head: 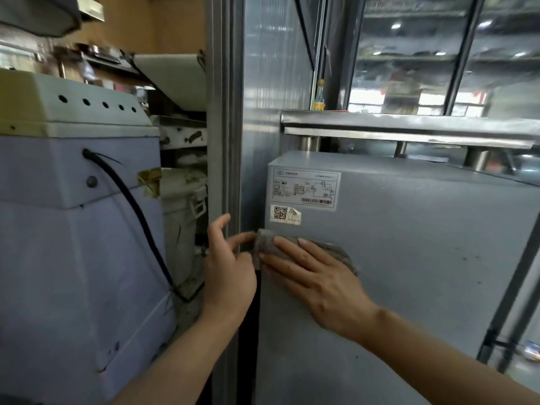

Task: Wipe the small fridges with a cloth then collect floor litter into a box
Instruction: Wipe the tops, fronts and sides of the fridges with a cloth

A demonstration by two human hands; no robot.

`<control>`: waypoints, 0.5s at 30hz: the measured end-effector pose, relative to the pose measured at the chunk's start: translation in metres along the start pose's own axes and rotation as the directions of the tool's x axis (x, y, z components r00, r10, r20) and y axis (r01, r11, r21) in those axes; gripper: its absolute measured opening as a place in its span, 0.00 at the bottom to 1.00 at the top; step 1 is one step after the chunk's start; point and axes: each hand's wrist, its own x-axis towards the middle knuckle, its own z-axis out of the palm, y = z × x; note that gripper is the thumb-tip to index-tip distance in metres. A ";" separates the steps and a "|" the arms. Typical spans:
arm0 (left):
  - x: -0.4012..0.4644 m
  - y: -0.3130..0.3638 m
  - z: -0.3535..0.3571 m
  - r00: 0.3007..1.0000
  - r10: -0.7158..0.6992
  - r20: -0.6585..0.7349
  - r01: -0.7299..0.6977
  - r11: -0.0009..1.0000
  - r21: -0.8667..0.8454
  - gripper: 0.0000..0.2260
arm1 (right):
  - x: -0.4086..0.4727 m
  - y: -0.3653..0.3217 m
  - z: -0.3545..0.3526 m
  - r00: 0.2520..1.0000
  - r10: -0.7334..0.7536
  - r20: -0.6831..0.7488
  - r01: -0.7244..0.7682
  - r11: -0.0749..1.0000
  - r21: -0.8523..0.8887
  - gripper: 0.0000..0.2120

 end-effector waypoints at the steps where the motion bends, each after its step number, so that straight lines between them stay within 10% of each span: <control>1: -0.002 -0.004 -0.001 1.000 -0.019 0.018 0.019 1.000 0.015 0.25 | -0.002 0.000 0.000 0.999 -0.031 0.013 0.031 0.999 -0.020 0.23; 10: 0.000 0.012 0.015 0.991 0.134 -0.012 -0.134 0.991 0.009 0.23 | 0.024 0.050 -0.021 0.919 0.307 -0.246 -0.303 0.952 0.054 0.23; 15: -0.021 0.009 0.021 0.971 0.232 0.063 -0.238 0.964 0.120 0.30 | -0.049 -0.004 0.009 0.997 0.072 -0.024 -0.073 0.997 -0.002 0.23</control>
